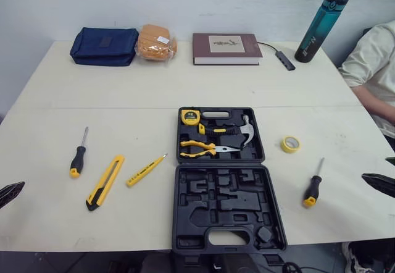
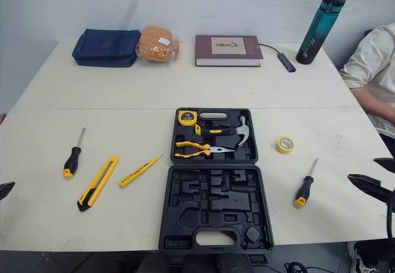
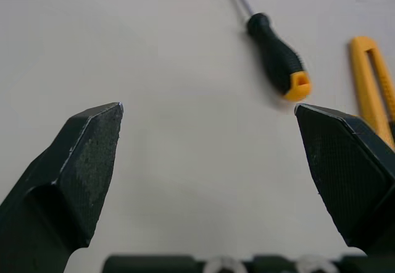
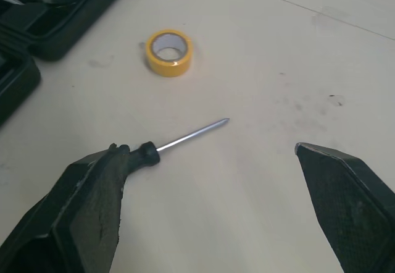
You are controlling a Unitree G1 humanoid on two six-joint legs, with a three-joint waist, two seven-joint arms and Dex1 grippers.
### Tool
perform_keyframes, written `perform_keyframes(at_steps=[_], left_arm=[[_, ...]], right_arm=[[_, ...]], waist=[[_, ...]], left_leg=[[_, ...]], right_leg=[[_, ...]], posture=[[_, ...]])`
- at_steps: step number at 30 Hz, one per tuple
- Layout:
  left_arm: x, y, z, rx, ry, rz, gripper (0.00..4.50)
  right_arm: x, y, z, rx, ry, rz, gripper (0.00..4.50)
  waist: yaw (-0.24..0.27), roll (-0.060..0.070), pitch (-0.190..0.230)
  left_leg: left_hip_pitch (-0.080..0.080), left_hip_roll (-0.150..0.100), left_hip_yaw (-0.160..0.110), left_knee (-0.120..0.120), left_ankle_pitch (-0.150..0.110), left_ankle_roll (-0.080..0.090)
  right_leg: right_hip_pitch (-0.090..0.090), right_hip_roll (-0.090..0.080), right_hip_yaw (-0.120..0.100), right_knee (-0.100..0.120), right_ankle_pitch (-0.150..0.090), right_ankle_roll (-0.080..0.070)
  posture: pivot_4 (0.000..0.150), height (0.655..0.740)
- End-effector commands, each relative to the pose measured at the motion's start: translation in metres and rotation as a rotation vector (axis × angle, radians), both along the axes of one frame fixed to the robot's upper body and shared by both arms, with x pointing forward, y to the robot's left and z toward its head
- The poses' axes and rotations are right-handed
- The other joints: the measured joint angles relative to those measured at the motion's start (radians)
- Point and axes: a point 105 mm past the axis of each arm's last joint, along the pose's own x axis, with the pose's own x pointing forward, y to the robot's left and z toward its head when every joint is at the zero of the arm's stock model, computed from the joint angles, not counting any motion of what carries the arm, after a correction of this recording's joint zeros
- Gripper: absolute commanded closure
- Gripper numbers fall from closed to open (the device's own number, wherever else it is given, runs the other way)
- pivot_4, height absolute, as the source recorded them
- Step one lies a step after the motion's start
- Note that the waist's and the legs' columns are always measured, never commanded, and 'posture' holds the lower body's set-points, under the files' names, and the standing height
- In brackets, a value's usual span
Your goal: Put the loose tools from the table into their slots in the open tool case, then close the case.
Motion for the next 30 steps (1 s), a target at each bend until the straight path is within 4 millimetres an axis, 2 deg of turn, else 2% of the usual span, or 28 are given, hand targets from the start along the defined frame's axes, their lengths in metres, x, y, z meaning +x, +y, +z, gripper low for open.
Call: perform_keyframes(at_steps=[1, 8, 11, 17, 24, 30], left_arm=[[0.004, 0.001, 0.013, 0.052, -0.03, -0.011, 0.0], [0.014, -0.018, 0.004, 0.055, 0.012, -0.064, 0.0], [0.019, -0.033, 0.001, 0.036, 0.02, -0.078, 0.0], [0.041, -0.066, -0.006, 0.034, 0.037, 0.005, 0.0], [0.051, -0.082, -0.021, 0.031, 0.116, 0.076, 0.0], [0.069, -0.092, -0.027, 0.004, 0.15, 0.131, 0.0]], right_arm=[[0.0, -0.003, 0.01, -0.045, -0.046, -0.006, 0.04], [0.009, 0.008, 0.011, -0.043, -0.066, 0.017, 0.04], [0.016, 0.022, 0.017, -0.023, -0.085, 0.064, 0.04], [0.036, 0.108, 0.042, 0.059, -0.129, 0.363, 0.04], [0.031, 0.197, 0.069, 0.159, -0.157, 0.743, 0.04], [0.025, 0.24, 0.083, 0.257, -0.171, 0.973, 0.04]], waist=[[0.005, 0.0, 0.0], [0.008, 0.001, 0.0], [0.007, 0.001, 0.0], [0.007, 0.002, 0.0], [0.01, 0.001, 0.001], [0.013, -0.001, 0.001]], left_leg=[[0.0, 0.0, 0.0, 0.0, 0.0, 0.0], [0.0, 0.0, 0.0, -0.001, 0.0, 0.0], [0.0, 0.0, 0.0, -0.001, 0.0, -0.001], [0.0, 0.0, -0.001, -0.002, 0.0, -0.001], [-0.002, 0.0, -0.002, 0.0, 0.002, -0.004], [-0.002, 0.001, -0.003, 0.001, 0.002, -0.004]], right_leg=[[0.0, 0.0, 0.0, 0.0, 0.0, 0.0], [0.0, -0.001, 0.0, 0.0, 0.0, 0.0], [0.0, -0.001, 0.0, 0.0, 0.0, 0.0], [0.0, 0.0, 0.0, 0.001, 0.0, 0.001], [-0.001, -0.001, 0.0, 0.0, 0.0, 0.001], [0.0, -0.001, -0.002, 0.0, 0.0, 0.001]], posture=[[0.15, 0.74], [0.15, 0.74], [0.15, 0.74], [0.15, 0.74], [0.15, 0.74], [0.15, 0.74]])
